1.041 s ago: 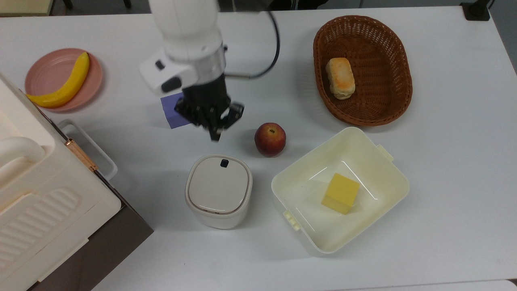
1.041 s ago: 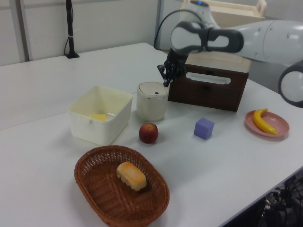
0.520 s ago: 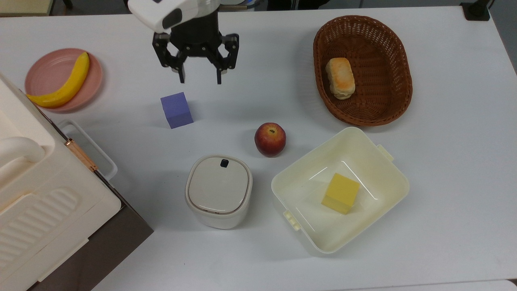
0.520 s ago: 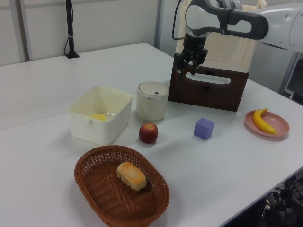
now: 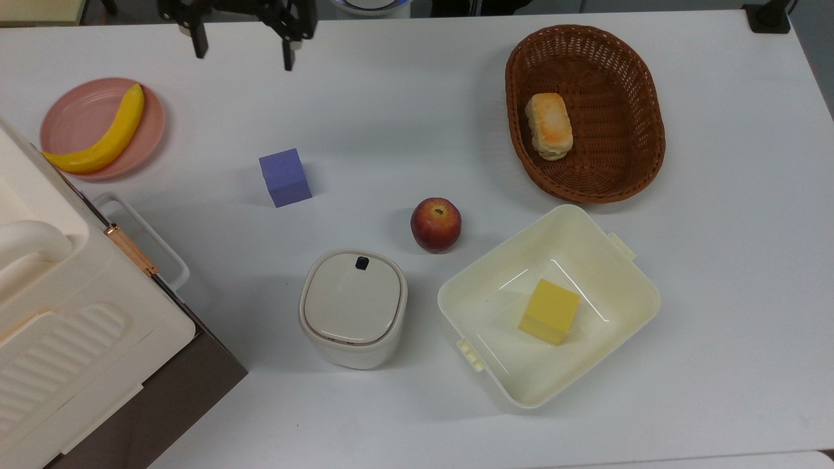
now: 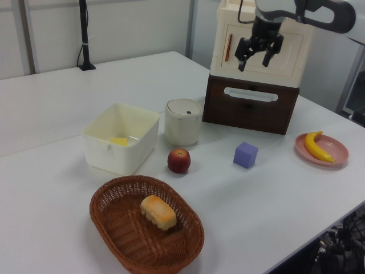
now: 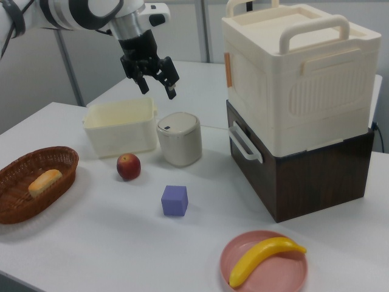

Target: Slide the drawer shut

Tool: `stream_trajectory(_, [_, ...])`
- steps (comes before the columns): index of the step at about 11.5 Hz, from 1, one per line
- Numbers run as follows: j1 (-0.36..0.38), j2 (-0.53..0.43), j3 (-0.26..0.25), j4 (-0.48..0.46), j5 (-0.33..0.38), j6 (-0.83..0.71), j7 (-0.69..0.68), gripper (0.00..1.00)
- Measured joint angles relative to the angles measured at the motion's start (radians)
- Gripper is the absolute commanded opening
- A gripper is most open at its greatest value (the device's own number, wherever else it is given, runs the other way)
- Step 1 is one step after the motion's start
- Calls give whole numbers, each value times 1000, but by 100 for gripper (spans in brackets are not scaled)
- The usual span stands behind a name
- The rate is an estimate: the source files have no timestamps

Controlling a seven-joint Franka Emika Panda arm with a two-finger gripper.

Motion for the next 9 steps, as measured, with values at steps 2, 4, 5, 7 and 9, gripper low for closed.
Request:
stream_trajectory(2, [-1,-7,-19,-2,2,-5,1,100])
stream_trajectory(4, [1,-25,-25,-1,42,-60,8,100])
stream_trajectory(5, [6,-33,-24,-2,54,-84,24,100])
stream_trajectory(7, [8,-37,-16,-2,74,-102,38,100])
stream_trajectory(9, [8,-37,-16,-3,107,-140,39,100])
